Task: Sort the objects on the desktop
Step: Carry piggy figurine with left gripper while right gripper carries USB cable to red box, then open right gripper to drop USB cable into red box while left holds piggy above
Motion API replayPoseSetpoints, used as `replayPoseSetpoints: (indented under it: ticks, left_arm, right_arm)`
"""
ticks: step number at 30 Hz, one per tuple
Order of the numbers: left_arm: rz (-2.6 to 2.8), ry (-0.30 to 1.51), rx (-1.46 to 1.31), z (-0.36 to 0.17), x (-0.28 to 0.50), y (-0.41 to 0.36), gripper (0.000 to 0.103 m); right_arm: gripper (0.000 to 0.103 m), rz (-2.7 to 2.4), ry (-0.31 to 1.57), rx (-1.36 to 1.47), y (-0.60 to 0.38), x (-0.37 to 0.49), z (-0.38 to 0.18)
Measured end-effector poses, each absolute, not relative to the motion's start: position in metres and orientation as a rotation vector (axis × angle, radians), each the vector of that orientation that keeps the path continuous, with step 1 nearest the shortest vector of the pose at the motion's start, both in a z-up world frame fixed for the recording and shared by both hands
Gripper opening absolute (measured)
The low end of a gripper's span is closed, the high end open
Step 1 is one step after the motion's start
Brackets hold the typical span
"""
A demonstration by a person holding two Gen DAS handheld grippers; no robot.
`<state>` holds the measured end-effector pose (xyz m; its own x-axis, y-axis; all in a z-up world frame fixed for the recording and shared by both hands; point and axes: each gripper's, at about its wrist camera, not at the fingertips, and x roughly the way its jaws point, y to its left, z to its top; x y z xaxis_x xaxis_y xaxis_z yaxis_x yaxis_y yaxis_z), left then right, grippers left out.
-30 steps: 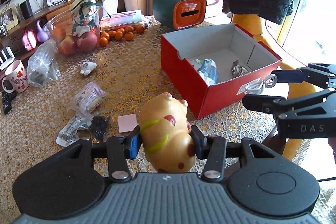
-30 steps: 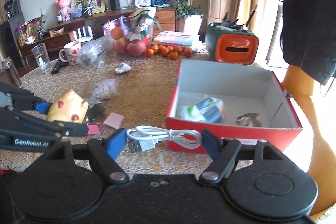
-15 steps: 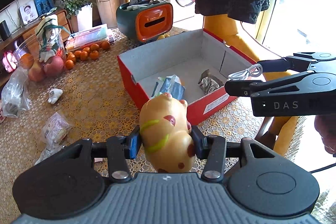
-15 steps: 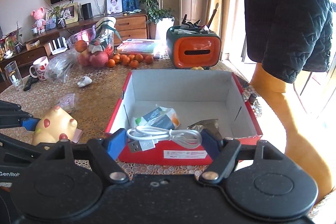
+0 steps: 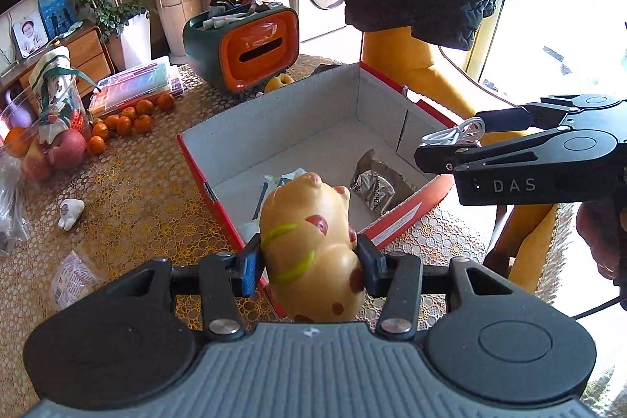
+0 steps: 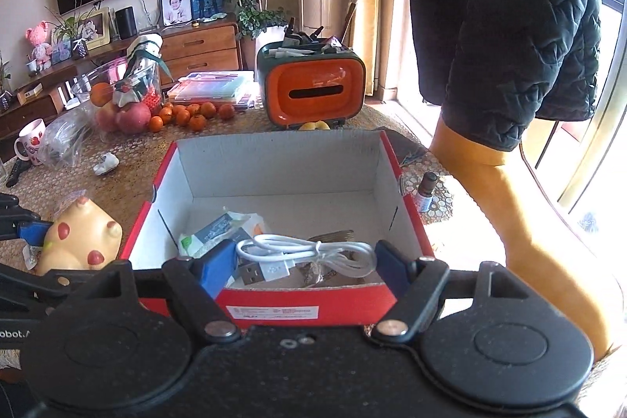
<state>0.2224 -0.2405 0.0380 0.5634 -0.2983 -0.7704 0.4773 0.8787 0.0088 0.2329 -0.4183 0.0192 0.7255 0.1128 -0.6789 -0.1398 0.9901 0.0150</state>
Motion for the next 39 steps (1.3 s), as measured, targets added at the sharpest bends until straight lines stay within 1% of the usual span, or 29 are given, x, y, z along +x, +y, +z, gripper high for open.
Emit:
replayPoseSetpoints:
  ticks: [12,23,29,39]
  left_arm:
    - [-0.444,0.889,0.23,0.029,0.284,-0.252,0.048]
    - [-0.428,0.971,0.217,-0.007,0.342,-0.267,0.048]
    - [-0.438,0.986,0.25,-0.022,0.359,-0.28,0.048]
    - [-0.441,1.038,0.262,-0.047,0.378,-0.281,0.049]
  right_arm:
    - [0.077,0.146,0.788,-0.078,-0.422,0.272,-0.003]
    - [0.077,0.172,0.851,-0.162,-0.409,0.306,-0.034]
    - [0.076,0.165,0.877,-0.187,-0.406,0.321,-0.053]
    - [0.076,0.203,0.905,-0.268,-0.401,0.332,-0.068]
